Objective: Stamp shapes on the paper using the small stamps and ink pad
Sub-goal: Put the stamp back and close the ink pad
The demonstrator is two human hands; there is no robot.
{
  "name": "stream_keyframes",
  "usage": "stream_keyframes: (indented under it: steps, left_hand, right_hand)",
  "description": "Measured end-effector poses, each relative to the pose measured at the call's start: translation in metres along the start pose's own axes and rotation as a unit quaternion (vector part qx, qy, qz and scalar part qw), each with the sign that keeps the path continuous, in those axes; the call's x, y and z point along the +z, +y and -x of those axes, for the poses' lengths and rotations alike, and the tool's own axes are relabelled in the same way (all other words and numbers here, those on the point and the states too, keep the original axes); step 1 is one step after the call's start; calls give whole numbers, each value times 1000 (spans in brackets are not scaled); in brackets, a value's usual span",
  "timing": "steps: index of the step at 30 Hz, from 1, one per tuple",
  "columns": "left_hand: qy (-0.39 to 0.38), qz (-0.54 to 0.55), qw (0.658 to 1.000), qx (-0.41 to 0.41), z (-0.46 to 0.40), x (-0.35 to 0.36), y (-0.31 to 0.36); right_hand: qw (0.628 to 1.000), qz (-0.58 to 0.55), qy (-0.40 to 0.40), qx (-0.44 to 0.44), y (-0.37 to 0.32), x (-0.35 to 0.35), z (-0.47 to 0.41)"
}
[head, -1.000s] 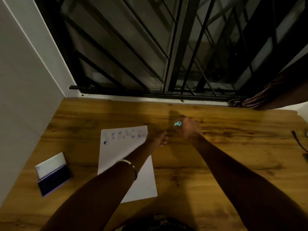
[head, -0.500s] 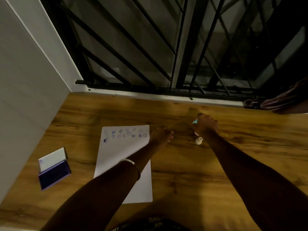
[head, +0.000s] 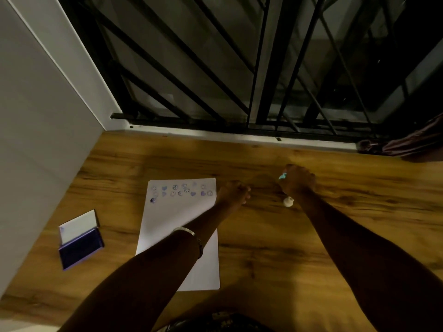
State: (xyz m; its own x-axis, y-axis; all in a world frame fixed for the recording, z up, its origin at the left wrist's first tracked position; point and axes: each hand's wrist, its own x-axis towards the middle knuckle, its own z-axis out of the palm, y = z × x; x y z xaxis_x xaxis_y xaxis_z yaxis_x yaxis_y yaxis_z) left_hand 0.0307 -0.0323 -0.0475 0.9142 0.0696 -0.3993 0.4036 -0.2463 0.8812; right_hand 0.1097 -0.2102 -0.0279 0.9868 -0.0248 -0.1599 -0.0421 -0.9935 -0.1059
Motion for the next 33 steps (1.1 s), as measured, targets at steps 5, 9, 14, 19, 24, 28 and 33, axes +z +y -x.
stream_keyframes:
  steps: [5, 9, 14, 19, 24, 28, 33]
  left_hand:
    - [1, 3, 1000, 6, 2, -5, -1]
    - [13, 5, 1000, 5, 8, -14, -2]
    - [44, 43, 998, 5, 23, -42, -6]
    - [91, 73, 993, 1, 45, -84, -22]
    - [141, 87, 986, -14, 78, -135, -46]
    - [182, 124, 975, -12, 106, -185, -70]
    - [256, 137, 955, -55, 146, -251, -107]
  right_hand:
    - [1000, -15, 4, 3, 0, 1, 1]
    - [999, -13, 29, -15, -2, -3, 6]
    - [994, 58, 52, -75, -25, -10, 23]
    - [988, 48, 55, -138, -70, -11, 47]
    - [979, 35, 57, -192, -140, 1, 82]
    - [970, 32, 38, -237, -201, 19, 105]
    - [949, 10, 62, -307, -274, 35, 140]
